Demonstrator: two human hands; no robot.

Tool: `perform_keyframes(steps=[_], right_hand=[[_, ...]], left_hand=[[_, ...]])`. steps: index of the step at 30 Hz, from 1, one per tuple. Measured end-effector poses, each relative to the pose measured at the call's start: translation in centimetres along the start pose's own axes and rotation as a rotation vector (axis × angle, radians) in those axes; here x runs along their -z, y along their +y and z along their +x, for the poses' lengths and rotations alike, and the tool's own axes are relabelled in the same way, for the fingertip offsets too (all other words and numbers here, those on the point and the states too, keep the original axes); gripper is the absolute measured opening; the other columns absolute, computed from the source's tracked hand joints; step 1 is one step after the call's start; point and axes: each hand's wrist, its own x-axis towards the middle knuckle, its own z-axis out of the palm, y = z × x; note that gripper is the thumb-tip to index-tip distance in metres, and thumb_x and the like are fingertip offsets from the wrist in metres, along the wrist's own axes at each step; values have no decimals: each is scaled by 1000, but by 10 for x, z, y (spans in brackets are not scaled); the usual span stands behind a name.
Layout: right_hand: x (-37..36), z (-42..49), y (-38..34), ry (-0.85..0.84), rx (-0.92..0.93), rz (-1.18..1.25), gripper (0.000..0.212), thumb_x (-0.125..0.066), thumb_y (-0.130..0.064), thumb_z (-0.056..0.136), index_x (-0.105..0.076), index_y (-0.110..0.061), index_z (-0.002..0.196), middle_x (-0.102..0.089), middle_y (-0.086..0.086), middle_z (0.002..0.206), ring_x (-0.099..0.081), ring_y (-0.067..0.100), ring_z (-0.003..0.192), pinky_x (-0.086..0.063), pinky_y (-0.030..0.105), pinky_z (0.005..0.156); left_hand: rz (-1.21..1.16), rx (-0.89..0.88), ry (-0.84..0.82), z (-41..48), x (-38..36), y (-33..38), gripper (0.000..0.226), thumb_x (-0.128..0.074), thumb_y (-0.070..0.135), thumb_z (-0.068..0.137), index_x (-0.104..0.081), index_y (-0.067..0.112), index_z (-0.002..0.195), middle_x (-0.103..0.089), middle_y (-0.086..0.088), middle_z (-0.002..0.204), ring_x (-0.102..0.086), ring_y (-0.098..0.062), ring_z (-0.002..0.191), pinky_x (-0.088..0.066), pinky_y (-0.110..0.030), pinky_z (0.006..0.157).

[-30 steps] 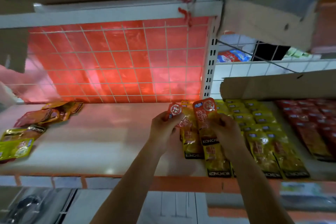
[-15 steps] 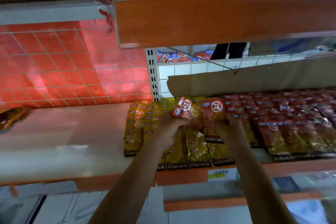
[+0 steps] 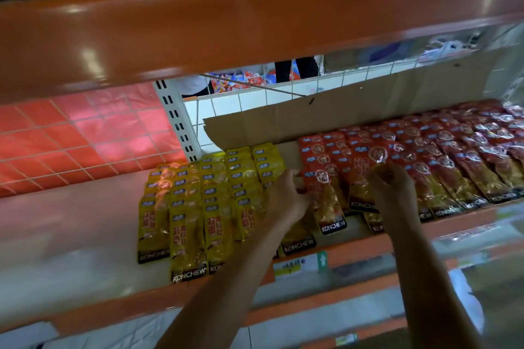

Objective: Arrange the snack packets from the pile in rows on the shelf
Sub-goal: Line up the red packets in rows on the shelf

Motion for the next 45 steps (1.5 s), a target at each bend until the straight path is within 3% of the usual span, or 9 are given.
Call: perform_keyframes(steps=[6,12,18,22,27,32,37,40,45], right_hand=[[13,-1,10,-11,-4,-164,8,-60,-15,87,-53,-14,90,-51,2,73,-43,14,60,-30,25,52],[17,-9,10,-63,-1,-281,30,-60,-9,86,-50,-12,114,-55,2,81,-48,13,62,-30,24,52],[12,-20,10,-173,46,-416,47,-59,-9,90,-42,-9,133,-56,8,92,-52,25,82,-36,29,69],[11,-21,13,-208,20,-513,60,-59,-9,87,-37,-11,143,-51,16,122,-49,33,112,-41,38,88],[10,-25,8,-314,-41,-609,66,-56,-6,86,-30,-15,147,-43,16,123,-44,33,113,-39,38,95],[7,-31,11,-242,-4,-762,55,-56,-15,88,-41,-13,140,-41,16,125,-36,33,116,-31,40,100],[-3,-41,2,-60,114,-660,49,-63,-20,85,-51,-14,133,-47,15,126,-35,32,118,-29,40,98],[-30,-48,-10,-107,287,-629,46,-68,-21,81,-56,-13,125,-53,10,124,-40,28,116,-31,35,96],[-104,-77,-35,-281,485,-488,39,-64,-16,78,-63,-8,115,-61,10,118,-51,32,110,-37,34,91]], left_hand=[[171,-98,-61,-5,-16,5,52,-70,28,86,-52,19,134,-66,0,117,-64,-16,99,-48,-22,77],[273,-184,-26,-7,-31,6,63,-67,12,85,-42,23,142,-66,-4,116,-64,-21,100,-52,-32,86],[318,-242,-16,-8,-38,4,47,-62,3,84,-59,18,129,-64,-5,125,-61,-23,110,-51,-32,92],[340,-268,-2,-11,-42,3,46,-68,6,83,-61,18,127,-64,-5,125,-61,-22,111,-49,-29,92],[343,-255,1,-10,-43,1,48,-71,7,82,-60,18,128,-61,-6,126,-60,-23,112,-49,-30,94],[387,-263,4,-12,-43,0,49,-73,10,82,-58,14,129,-60,-9,126,-59,-25,113,-49,-32,95],[443,-290,59,-17,-33,0,41,-67,13,87,-59,20,127,-61,-3,122,-60,-21,109,-50,-30,89],[472,-325,163,-21,-11,-4,32,-63,11,90,-62,20,121,-62,-2,116,-61,-18,103,-52,-28,82],[536,-306,302,-30,55,-29,47,-65,9,82,-59,20,127,-61,-6,120,-52,-27,115,-49,-38,89]])
